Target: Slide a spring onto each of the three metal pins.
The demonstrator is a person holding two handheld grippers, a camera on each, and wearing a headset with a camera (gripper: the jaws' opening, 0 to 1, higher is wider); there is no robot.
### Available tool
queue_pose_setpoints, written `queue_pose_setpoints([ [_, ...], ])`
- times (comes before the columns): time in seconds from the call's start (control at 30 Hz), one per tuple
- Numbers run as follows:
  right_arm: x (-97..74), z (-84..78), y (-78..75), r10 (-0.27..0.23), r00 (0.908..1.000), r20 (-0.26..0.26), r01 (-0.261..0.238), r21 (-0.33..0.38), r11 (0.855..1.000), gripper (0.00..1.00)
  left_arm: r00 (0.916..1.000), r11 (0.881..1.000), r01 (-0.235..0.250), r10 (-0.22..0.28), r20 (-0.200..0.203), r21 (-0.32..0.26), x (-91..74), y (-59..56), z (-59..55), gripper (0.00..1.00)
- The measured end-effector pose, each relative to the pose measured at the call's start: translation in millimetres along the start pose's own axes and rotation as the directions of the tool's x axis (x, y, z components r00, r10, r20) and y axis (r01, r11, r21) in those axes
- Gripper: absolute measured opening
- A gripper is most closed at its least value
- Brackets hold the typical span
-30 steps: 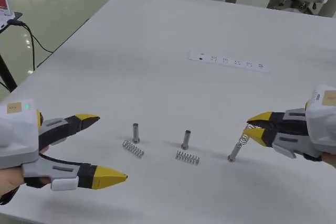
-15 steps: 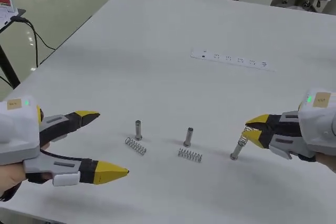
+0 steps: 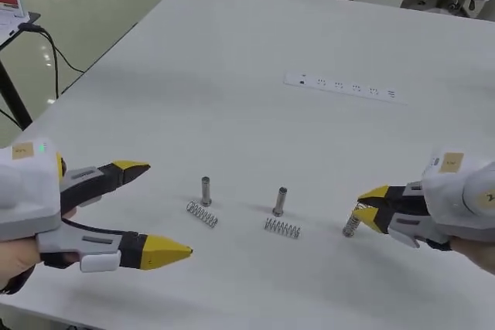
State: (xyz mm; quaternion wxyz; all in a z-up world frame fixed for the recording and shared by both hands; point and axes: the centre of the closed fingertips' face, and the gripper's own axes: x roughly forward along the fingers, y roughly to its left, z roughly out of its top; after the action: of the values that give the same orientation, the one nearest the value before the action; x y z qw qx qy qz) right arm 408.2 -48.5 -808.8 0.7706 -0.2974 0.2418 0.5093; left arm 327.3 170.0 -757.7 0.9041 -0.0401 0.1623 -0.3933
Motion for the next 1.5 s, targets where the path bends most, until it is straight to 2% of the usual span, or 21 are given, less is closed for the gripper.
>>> queue_pose_setpoints([
  [0.3, 4.6, -8.0, 3.1, 0.005, 0.9998, -0.021, -0.005, 0.005, 1.0, 0.08, 1.0, 1.0, 0.002, -0.002, -0.001, 0.002, 1.6, -0.1, 0.4, 0.98],
  [0.6, 3.8, -7.1, 1.5, -0.004, 0.9999, -0.015, 0.005, 0.02, 1.0, 0.1, 1.0, 1.0, 0.003, -0.003, 0.001, -0.002, 1.8, -1.0, -0.2, 0.98],
  [0.9, -3.6, 7.1, 3.2, -0.013, 0.9993, 0.034, 0.011, 0.041, 0.999, 0.11, 1.0, 1.0, 0.003, -0.003, 0.001, -0.006, 0.9, -1.5, -0.7, 0.98],
  [1.07, -8.9, 13.4, 3.0, -0.019, 0.9973, 0.072, 0.013, 0.084, 0.996, 0.11, 1.0, 1.0, 0.001, -0.001, 0.003, -0.002, 0.5, -1.2, 1.1, 0.98],
  [1.23, -16.2, 24.6, 4.6, -0.032, 0.9903, 0.135, 0.009, 0.165, 0.986, 0.12, 1.0, 1.0, -0.001, 0.001, 0.002, -0.003, -0.4, -0.3, 1.0, 0.98],
  [1.5, -22.5, 30.4, 10.4, -0.037, 0.987, 0.156, 0.006, 0.197, 0.98, 0.13, 1.0, 1.0, 0.001, -0.001, 0.002, -0.006, -0.2, -0.3, 0.9, 0.98],
])
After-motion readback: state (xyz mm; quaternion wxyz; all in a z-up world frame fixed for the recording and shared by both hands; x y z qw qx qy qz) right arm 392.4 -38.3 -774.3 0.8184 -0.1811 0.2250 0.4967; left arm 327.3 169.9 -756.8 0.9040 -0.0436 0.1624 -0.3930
